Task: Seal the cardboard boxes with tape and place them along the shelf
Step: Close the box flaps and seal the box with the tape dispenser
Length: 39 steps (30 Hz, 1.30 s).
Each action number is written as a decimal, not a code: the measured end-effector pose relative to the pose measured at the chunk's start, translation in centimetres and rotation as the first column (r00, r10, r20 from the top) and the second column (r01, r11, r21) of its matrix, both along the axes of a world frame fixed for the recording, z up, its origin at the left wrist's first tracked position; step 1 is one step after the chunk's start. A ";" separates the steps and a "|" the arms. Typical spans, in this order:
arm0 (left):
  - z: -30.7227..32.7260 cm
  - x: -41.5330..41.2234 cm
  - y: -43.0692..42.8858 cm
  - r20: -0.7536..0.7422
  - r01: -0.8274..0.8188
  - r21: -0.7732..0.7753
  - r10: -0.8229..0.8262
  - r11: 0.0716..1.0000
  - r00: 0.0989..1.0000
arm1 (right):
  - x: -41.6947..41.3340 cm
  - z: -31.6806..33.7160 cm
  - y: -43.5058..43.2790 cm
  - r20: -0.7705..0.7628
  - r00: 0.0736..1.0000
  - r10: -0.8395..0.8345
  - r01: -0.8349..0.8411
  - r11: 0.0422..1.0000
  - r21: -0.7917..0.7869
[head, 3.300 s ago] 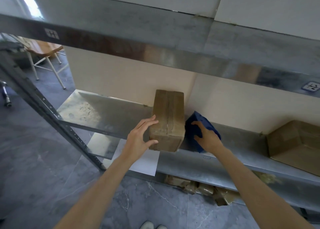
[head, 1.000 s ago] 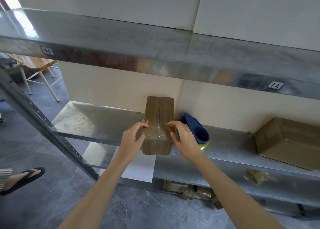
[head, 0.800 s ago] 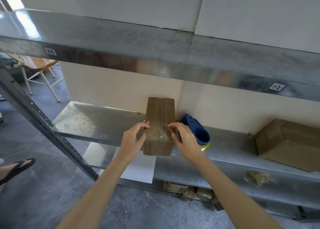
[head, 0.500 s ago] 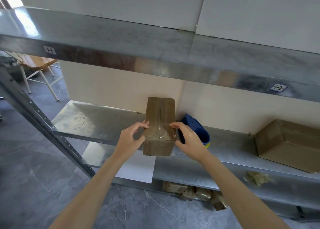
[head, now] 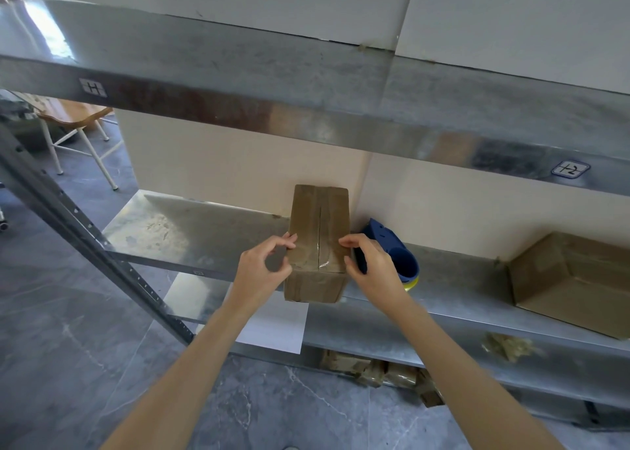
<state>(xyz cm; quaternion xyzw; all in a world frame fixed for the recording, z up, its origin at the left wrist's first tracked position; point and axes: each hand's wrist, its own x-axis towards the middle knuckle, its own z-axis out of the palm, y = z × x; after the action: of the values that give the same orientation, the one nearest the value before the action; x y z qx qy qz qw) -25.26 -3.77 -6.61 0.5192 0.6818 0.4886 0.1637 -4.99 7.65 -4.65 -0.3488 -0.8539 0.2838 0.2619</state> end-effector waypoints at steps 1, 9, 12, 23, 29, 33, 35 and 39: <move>0.0 0.1 0.0 0.000 -0.005 0.006 0.005 1.000 1.000 | -0.1 0.0 0.0 -0.004 1.000 -0.005 0.005 1.000 0.011; 0.3 0.5 0.2 0.056 -0.038 0.007 0.038 0.999 0.998 | -0.2 0.6 0.0 0.002 1.000 0.003 -0.003 1.000 0.002; 0.3 0.4 0.2 0.078 -0.031 0.007 0.031 0.999 0.996 | 0.0 0.7 0.1 -0.003 1.000 0.021 -0.021 1.000 -0.010; -0.3 0.3 -0.5 -0.093 0.067 -0.049 -0.071 0.997 0.993 | 0.3 0.8 0.3 0.041 0.995 0.094 -0.095 0.995 0.019; 0.2 -2.7 -1.8 -0.104 -0.025 -0.046 0.020 0.999 0.994 | -0.2 0.9 -0.1 0.101 0.974 0.202 -0.208 0.976 0.056; 0.2 -4.0 -2.9 -0.074 -0.136 -0.019 0.134 0.991 0.988 | -1.9 1.0 -0.9 0.091 0.953 0.289 -0.291 0.957 0.008; 0.1 -3.7 -3.1 -0.055 -0.174 -0.011 0.173 0.985 0.983 | -2.6 1.0 -1.3 0.084 0.950 0.300 -0.300 0.954 -0.015; -0.1 -2.4 -3.0 -0.038 -0.255 -0.098 0.252 0.962 0.967 | -3.3 1.0 -1.6 0.122 0.936 0.331 -0.327 0.944 -0.049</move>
<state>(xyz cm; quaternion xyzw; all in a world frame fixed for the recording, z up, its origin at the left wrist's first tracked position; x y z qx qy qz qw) -27.69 -6.79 -6.70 0.4248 0.7687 0.4635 0.1174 -8.27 6.05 -3.62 -0.2222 -0.9113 0.3125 0.1502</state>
